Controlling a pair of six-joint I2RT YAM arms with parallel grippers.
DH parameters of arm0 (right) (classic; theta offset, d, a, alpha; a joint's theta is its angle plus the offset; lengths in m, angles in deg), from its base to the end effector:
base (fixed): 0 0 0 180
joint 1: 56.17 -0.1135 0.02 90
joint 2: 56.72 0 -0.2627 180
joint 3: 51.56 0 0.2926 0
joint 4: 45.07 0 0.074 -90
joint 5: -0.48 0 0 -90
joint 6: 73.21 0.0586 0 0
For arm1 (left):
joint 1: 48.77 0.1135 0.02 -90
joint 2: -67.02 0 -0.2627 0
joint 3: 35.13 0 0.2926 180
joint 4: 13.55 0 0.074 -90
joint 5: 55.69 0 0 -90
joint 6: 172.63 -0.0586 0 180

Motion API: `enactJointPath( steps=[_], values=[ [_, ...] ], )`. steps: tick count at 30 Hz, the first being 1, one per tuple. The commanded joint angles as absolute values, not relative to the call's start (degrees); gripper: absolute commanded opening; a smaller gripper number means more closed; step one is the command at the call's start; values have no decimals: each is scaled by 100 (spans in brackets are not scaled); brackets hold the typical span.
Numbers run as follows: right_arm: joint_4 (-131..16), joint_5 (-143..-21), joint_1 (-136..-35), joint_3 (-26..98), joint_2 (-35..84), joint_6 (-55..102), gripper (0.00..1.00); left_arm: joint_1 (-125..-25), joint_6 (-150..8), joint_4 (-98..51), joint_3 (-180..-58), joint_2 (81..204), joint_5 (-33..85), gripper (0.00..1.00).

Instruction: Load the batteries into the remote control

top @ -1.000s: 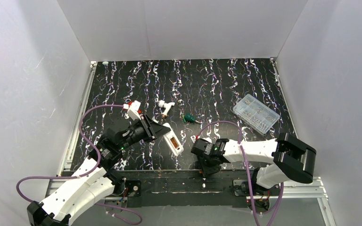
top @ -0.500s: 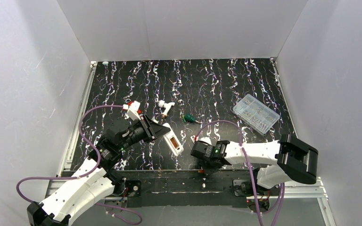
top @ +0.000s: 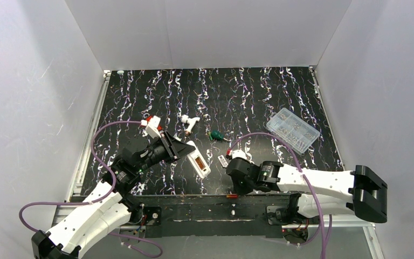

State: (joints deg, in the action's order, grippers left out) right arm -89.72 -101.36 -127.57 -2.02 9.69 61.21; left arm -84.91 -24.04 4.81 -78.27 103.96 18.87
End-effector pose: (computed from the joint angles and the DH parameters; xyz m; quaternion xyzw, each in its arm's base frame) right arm 0.0935 0.2402 0.1539 -0.2002 0.9434 0.1542 0.2147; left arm 0.1681 -0.1421 0.3572 0.0066 0.5474 -0.6625 0.5113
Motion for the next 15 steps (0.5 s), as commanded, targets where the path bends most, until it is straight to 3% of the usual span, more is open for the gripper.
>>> enactJointPath(
  steps=[1,4,8,15],
  values=[
    [-9189,-10304,-12798,54,821,6076,17,-8485,-2358,920,-7780,10397,1844,0],
    [-9440,-10134,-12798,228,1100,6339,40,-8484,-2331,955,-7772,10424,1830,0],
    [-9646,-10004,-12865,386,1348,6915,59,-8489,-2329,935,-7768,10375,1836,0],
    [-9791,-10143,-12965,261,1453,7708,65,-8483,-2353,669,-7955,10272,1818,0]
  ],
)
